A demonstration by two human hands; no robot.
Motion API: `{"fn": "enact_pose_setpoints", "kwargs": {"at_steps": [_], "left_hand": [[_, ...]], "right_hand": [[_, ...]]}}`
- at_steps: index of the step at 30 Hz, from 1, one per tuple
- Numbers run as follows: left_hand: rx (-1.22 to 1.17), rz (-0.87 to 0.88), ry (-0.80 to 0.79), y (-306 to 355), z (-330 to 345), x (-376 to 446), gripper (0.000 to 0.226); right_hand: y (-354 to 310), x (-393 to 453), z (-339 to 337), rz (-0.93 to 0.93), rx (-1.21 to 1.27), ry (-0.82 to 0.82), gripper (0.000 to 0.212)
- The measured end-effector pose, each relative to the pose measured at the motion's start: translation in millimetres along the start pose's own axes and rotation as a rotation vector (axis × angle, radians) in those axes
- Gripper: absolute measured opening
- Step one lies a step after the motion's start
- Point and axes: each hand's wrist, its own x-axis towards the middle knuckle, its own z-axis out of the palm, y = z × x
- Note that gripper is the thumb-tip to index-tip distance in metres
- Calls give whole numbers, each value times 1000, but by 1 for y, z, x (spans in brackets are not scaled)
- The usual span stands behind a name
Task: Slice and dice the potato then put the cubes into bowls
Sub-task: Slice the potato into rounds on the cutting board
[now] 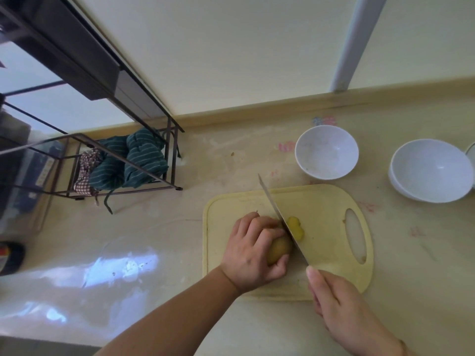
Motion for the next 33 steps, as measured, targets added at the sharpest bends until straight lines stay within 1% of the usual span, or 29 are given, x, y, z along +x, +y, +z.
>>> {"fn": "enact_pose_setpoints", "kwargs": {"at_steps": [4,5,9,12,15,18,22,24,27,28,29,31,32,33], "left_hand": [[25,12,-15,-2,-3,-1,46],[32,5,-4,-1,-2,-1,47],[48,-22,45,2,2,-3,49],[57,-23,57,4,3,-4,49],[65,-26,54,4,5,-5,50],[75,-37,49,4,5,-6,52],[83,-38,50,6,5,-5,53],[77,-38,49,6,5,-5,52],[76,-36,43,5,5,-5,53],[74,-38,42,5,5,-5,53],[72,-39,44,5,5,-5,53],[71,-35,49,5,5,-5,53],[72,-32,51,5,5,-5,53],[74,-32,52,5,5,-5,53]], "right_hand": [[-9,-4,-11,196,191,-109,59],[-11,-6,-14,213,217,-120,58],[-22,-19,-18,140,179,-83,53],[-25,-32,-17,76,69,-17,58],[-26,-42,-12,42,-4,35,52],[-28,-47,-9,23,-32,41,45],[-29,-51,-8,5,-77,64,41],[-29,-53,-8,-1,-85,60,40],[-31,-53,-9,10,-76,54,33],[-31,-54,-10,9,-70,53,36],[-32,-54,-10,3,-66,47,46],[-31,-53,-10,8,-84,39,73],[-30,-53,-10,16,-88,35,80],[-31,-53,-10,26,-89,26,83]]}}
